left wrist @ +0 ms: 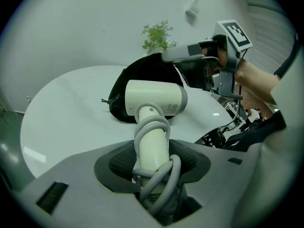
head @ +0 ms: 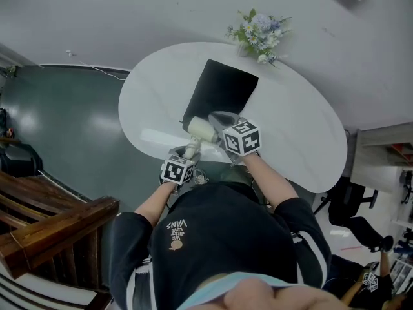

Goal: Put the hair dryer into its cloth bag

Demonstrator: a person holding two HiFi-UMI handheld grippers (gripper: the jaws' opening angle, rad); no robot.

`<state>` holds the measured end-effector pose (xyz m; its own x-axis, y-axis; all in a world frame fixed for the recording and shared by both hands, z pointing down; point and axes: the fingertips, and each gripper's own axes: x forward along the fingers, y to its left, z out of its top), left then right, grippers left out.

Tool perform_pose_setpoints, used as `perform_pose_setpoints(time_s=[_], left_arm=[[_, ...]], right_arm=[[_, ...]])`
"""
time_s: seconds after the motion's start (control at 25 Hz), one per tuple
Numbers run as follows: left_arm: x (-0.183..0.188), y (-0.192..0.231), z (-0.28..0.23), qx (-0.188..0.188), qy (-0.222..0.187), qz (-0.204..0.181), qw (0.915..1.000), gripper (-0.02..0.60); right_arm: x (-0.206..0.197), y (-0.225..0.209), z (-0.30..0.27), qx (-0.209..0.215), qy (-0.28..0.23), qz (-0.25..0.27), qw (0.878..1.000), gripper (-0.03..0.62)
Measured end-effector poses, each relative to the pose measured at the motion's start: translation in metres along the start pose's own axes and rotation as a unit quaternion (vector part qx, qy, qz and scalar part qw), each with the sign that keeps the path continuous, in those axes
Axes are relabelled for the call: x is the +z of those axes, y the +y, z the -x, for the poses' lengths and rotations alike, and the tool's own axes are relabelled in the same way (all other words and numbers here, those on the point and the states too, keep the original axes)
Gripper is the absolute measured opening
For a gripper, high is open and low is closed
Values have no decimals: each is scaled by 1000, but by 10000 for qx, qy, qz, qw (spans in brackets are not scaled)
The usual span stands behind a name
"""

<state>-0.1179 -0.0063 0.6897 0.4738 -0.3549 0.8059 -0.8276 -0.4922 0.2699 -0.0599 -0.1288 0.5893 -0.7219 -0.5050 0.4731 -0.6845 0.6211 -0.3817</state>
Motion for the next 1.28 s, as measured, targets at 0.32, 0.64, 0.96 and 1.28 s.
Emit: perform_pose_setpoints(time_s=[0.32,0.64,0.96,1.28], left_arm=[[21,3,-23,77,52,-15,10000,236],[52,11,-41,150,-130,13,9998,236],[87,7,-56,109,-212,95,9997,236],[122,6,-73,75,-352,270,9990,236]], right_arm=[[-8,0,8,70,79,50,9999,48],[-13,3,17,119,116,45,9999,48],[-10,2,26,199,31,-50,9998,48],[-16,1,38,292,26,-133,9995,48]])
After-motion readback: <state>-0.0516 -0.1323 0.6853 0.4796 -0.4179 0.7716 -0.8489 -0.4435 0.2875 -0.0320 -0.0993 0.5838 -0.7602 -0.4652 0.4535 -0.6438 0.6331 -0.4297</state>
